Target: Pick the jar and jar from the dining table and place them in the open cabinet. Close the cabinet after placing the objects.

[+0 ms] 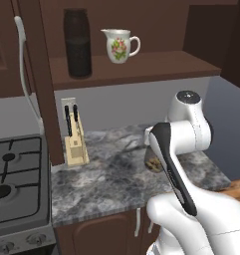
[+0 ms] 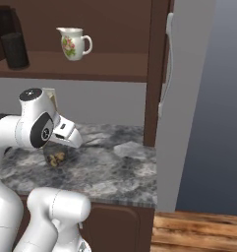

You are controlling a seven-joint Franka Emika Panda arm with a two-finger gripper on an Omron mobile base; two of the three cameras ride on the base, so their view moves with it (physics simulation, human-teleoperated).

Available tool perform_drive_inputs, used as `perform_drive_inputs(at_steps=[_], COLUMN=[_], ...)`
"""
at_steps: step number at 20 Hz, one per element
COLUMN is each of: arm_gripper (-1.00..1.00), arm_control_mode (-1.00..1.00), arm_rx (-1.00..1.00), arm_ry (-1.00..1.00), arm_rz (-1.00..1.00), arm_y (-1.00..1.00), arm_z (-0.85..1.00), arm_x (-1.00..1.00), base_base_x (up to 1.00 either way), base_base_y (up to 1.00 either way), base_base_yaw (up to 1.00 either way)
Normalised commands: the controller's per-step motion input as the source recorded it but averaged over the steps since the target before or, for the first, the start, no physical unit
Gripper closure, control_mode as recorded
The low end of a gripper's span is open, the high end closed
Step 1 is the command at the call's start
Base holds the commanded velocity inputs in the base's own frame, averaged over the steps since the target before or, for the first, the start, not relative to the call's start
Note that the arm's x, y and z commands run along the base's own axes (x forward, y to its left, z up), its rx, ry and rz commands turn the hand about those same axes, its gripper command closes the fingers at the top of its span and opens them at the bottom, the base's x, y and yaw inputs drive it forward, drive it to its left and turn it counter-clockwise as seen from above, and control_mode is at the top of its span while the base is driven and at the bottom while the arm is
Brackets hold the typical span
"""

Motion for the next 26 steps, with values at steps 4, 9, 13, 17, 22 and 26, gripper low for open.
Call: perform_drive_inputs(at_steps=[4,9,13,17,22,26], arm_gripper=[1.0,1.0,1.0,1.0,1.0,1.0], arm_control_mode=[1.0,-1.0,-1.0,-1.0,-1.0,-1.0], arm_rx=[0.0,0.01,0.05,0.04,0.0,0.0], arm_ry=[0.0,0.0,0.0,0.02,0.01,0.05], arm_rz=[0.0,0.0,0.0,0.0,0.0,0.0], arm_y=[0.0,0.0,0.0,-0.01,-0.03,-0.01], arm_z=[0.0,0.03,0.24,0.35,0.37,0.31], arm_x=[0.0,0.0,-0.06,-0.15,-0.14,-0.1], base_base_x=[0.0,0.0,0.0,0.0,0.0,0.0], base_base_y=[0.0,0.0,0.0,0.0,0.0,0.0], base_base_yaw=[0.0,0.0,0.0,0.0,0.0,0.0])
